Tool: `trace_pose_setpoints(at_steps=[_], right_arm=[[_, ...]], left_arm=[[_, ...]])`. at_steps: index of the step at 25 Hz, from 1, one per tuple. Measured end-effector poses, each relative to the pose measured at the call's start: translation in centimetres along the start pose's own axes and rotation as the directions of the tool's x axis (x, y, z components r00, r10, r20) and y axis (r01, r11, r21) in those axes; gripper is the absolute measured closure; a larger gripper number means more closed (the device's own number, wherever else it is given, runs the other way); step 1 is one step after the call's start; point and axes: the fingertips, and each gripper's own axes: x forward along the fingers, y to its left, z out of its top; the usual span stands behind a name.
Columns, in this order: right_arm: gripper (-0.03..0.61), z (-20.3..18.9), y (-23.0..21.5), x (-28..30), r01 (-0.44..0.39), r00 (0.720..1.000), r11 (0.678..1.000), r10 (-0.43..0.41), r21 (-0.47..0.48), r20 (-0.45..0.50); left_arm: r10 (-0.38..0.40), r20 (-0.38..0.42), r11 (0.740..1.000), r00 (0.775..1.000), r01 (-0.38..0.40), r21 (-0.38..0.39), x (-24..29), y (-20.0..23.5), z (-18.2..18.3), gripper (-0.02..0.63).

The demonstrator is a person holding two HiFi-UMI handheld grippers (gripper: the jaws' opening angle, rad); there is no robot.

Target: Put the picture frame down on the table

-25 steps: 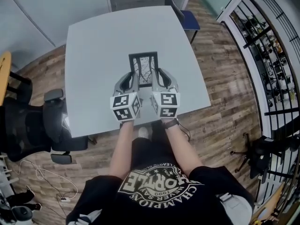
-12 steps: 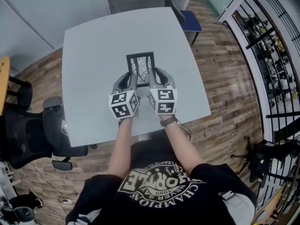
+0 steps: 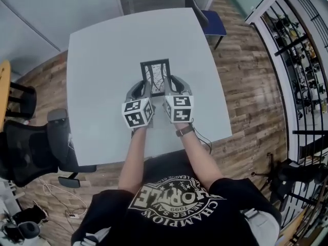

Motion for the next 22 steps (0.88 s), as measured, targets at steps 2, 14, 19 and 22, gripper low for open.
trace_pose_setpoints(at_steps=[2, 14, 19, 22], right_arm=[[0.511, -0.7, -0.6, 1.4, -0.006, 1.0, 1.0, 0.006, 0.001, -0.026], [0.511, -6.3, -5.3, 10.0, -0.013, 0.982, 0.998, 0.025, 0.065, -0.19], [0.511, -9.5, -6.6, 12.2, -0.002, 0.965, 0.996, 0.025, 0.085, -0.263], [0.511, -11.1, -7.2, 13.4, 0.005, 0.954, 0.996, 0.023, 0.092, -0.298]], left_arm=[[0.008, -0.021, 1.0, 1.0, -0.008, -0.014, 1.4, 0.5, -0.6, 0.546], [0.032, -0.16, 0.997, 0.987, -0.043, -0.068, 10.6, 3.0, -5.1, 0.546], [0.033, -0.227, 0.993, 0.973, -0.057, -0.1, 13.3, 4.0, -8.0, 0.546], [0.031, -0.262, 0.992, 0.965, -0.063, -0.113, 14.8, 4.5, -9.5, 0.546]])
